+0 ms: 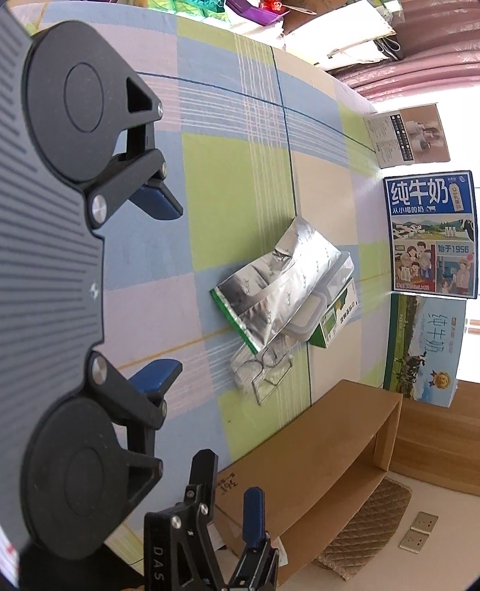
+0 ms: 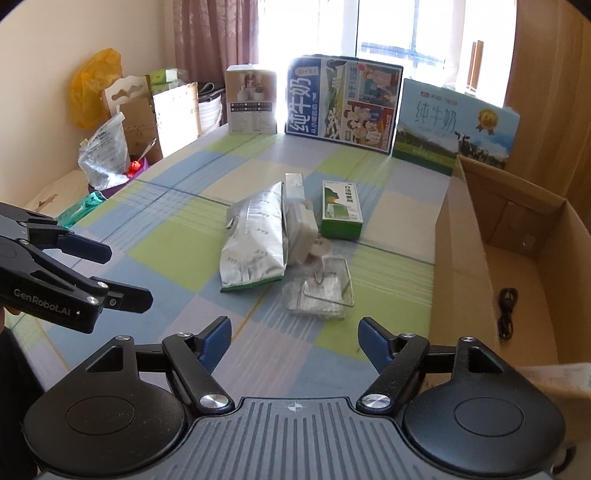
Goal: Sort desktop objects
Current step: 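Grasp the silver foil bag with the left tool while the right grasps the wire soap dish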
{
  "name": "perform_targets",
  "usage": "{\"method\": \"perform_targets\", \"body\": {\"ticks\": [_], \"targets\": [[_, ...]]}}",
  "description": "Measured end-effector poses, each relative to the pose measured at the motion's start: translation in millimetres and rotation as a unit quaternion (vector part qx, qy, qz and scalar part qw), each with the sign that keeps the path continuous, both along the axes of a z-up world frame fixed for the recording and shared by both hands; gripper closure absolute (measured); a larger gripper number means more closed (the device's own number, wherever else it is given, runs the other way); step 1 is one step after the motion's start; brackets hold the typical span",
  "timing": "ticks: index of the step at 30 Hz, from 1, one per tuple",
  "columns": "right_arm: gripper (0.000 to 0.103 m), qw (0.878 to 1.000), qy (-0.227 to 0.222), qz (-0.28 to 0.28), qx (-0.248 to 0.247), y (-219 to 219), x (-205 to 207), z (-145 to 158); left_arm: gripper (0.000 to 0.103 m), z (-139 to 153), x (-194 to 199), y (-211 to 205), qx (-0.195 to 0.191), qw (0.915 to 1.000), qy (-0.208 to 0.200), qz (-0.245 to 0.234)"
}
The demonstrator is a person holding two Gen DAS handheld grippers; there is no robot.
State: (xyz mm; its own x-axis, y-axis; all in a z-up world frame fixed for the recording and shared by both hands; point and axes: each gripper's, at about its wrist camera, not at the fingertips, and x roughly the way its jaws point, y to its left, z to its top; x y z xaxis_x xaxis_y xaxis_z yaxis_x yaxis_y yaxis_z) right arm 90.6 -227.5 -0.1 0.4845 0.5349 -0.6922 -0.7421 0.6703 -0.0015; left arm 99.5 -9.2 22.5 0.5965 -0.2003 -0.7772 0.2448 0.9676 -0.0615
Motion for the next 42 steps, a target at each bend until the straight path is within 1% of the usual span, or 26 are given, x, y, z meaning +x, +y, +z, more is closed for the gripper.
{"method": "perform_targets", "body": {"ticks": [8,13,20,26,29,30,34,37,42], "targets": [[0.025,1.0,0.008,0.0,-0.008,20,33,-16,0.023,-8,32,5,0.007,0.9999,0.006,0.004],[0.025,0.999,0.028,-0.004,-0.016,29,56,-35,0.023,-14,56,7,0.004,0.9999,0.008,0.01],[0.025,0.998,0.049,-0.019,-0.024,36,83,-55,0.023,-28,86,9,0.009,0.9998,0.015,0.009],[0.025,0.998,0.062,-0.017,-0.022,39,96,-65,0.023,-36,105,8,-0.004,0.9997,0.021,0.011],[0.026,0.998,0.065,-0.014,-0.018,41,98,-67,0.021,-38,115,4,-0.008,0.9997,0.021,0.011],[0.027,0.998,0.066,-0.013,-0.018,41,99,-67,0.02,-38,119,3,-0.01,0.9997,0.021,0.01],[0.048,0.998,0.062,-0.008,-0.027,44,98,-70,0.019,-41,134,-2,-0.028,0.9992,0.026,0.008],[0.052,0.998,0.058,-0.011,-0.03,41,97,-69,0.018,-45,147,-9,-0.033,0.999,0.03,0.005],[0.052,0.998,0.056,-0.021,-0.033,33,92,-68,0.017,-54,166,-22,-0.049,0.9978,0.045,0.004]]}}
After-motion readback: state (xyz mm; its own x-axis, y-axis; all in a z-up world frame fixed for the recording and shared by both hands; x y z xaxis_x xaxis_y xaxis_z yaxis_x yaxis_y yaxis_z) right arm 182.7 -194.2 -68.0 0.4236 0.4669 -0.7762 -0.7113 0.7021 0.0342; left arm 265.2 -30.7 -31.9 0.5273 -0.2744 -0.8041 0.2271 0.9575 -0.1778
